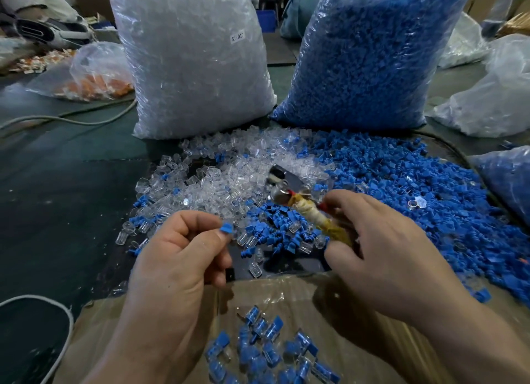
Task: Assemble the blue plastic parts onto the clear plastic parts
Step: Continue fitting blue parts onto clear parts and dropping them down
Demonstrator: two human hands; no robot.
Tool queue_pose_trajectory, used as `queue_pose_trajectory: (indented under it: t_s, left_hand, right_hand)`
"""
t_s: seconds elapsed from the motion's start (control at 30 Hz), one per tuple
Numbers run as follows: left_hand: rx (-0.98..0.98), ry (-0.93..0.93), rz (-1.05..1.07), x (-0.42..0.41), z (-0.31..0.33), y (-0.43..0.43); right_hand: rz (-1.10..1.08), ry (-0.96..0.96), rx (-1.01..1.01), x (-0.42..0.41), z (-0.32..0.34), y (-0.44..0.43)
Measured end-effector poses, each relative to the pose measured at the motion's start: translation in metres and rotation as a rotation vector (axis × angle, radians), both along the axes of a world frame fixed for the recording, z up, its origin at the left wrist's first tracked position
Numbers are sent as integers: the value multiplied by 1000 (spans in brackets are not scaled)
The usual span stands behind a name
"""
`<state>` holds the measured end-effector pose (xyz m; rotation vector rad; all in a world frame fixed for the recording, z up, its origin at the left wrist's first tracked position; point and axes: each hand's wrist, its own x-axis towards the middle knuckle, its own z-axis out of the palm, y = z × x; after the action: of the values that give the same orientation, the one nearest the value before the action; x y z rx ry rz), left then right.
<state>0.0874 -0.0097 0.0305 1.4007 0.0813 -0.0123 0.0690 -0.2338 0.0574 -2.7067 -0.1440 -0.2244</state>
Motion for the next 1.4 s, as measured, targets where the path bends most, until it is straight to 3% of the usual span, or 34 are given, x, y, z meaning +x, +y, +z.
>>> queue_pose_trajectory:
  t_s: [0.27,0.73,1.13,1.23,1.33,1.4]
  left_hand:
    - [12,-93,-39,-6,8,-1]
    - [86,-167,-29,-10,4,-2]
    - [48,-140,-36,-13,10,-2]
    - [118,-147,17,-12,8,-1]
    - [199,-113,95,-7,5,5]
    - [226,-41,10,-7,4,4]
  right_hand:
    - [230,-14,-15,-12,5,10]
    - [262,29,-77,-9,-2,8]
    - [233,36,-72,-9,4,15]
    - [196,37,-55,-11,1,11]
    - [90,17,-137,-6,-5,2]
    - [-1,32,-243,2,-9,-3]
